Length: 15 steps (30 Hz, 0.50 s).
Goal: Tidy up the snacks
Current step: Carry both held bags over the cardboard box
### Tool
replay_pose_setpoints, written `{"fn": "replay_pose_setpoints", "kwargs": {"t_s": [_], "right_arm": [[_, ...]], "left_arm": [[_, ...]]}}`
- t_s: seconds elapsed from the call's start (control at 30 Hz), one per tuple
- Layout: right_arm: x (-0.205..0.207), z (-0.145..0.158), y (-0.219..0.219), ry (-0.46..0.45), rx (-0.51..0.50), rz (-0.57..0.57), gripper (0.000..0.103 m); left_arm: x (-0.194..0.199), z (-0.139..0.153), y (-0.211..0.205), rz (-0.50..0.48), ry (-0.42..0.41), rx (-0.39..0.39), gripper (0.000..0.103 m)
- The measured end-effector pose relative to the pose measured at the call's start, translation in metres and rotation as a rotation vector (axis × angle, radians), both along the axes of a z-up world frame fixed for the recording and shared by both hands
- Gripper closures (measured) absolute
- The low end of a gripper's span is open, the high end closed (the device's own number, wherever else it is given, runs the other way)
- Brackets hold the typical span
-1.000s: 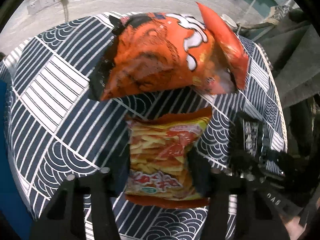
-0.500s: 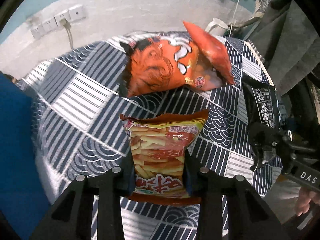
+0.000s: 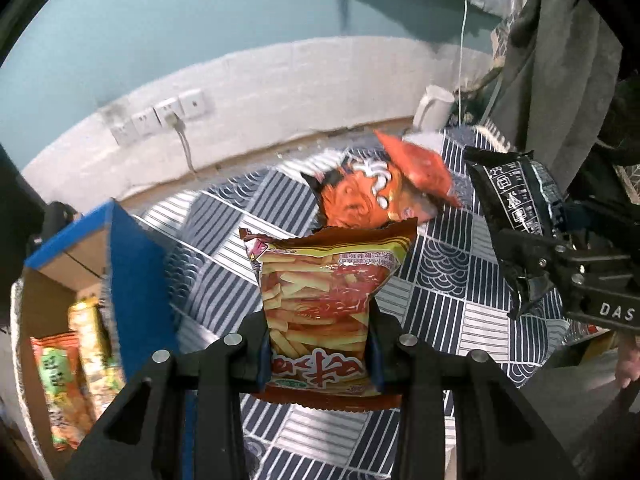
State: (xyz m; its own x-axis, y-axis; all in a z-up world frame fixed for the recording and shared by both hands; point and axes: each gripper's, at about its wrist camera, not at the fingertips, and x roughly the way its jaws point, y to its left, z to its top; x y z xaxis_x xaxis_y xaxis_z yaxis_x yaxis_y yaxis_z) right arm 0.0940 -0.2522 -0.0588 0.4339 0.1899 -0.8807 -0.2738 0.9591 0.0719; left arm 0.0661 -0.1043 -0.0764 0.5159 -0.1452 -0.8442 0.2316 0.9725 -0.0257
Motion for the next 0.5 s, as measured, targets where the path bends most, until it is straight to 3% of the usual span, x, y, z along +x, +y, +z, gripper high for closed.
{"fn": "replay_pose_setpoints", "kwargs": {"t_s": [0.2, 0.5], "right_arm": [[-0.007, 0.025, 0.018, -0.039, 0.031, 0.046, 0.043], [-0.014, 0.05, 0.056, -0.07, 0.064, 0.127, 0.043]], "left_arm": [[-0.02, 0.031, 0.025, 0.027, -0.078, 0.012, 0.066], [-0.04, 0.05, 0.066, 0.083, -0.137, 0.05, 0.066]]}}
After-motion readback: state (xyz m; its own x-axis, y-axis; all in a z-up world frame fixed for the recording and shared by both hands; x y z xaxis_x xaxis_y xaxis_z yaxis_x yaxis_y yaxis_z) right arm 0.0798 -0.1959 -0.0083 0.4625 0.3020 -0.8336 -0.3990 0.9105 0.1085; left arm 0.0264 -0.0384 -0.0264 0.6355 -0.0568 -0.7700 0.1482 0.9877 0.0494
